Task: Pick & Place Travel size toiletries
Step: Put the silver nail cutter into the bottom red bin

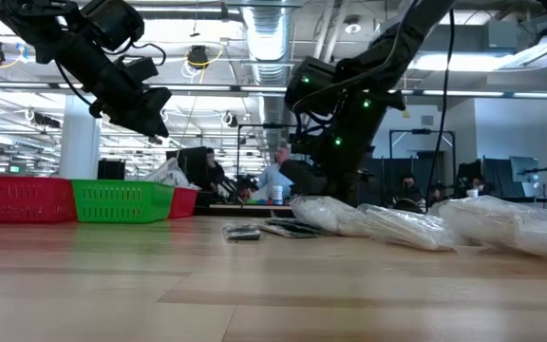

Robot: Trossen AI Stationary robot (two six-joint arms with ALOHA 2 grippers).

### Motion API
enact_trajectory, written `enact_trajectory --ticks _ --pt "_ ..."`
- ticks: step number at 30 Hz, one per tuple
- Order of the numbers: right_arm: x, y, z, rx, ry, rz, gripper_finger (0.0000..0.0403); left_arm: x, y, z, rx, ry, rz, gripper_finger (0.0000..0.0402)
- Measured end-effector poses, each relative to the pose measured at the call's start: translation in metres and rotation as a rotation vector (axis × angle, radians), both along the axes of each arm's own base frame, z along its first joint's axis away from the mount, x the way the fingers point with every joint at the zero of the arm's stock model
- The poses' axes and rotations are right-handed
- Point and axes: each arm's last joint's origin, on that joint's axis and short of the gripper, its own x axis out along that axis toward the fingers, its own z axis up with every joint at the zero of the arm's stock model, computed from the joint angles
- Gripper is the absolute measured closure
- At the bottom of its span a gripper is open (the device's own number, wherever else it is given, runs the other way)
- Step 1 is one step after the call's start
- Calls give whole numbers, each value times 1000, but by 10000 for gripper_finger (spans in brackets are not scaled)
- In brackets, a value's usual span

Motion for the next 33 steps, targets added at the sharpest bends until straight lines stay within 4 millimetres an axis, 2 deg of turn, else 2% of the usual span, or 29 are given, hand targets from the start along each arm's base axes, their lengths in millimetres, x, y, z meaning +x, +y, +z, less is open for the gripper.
enact_trajectory --ticks 9,17,25,29,33 --pt "19 -2 21 -49 -45 87 357 1 -7 6 30 -21 -55 225" --pt "34 -6 58 -95 -143 154 357 3 -24 23 24 -171 -272 225" --pt "56 -6 101 -152 -264 241 357 6 -31 34 -9 -290 -505 225" --pt "62 -7 119 -184 -293 272 357 8 -34 35 -16 -304 -607 225" --pt "68 -7 137 -209 -338 293 357 8 -34 36 -22 -313 -638 225"
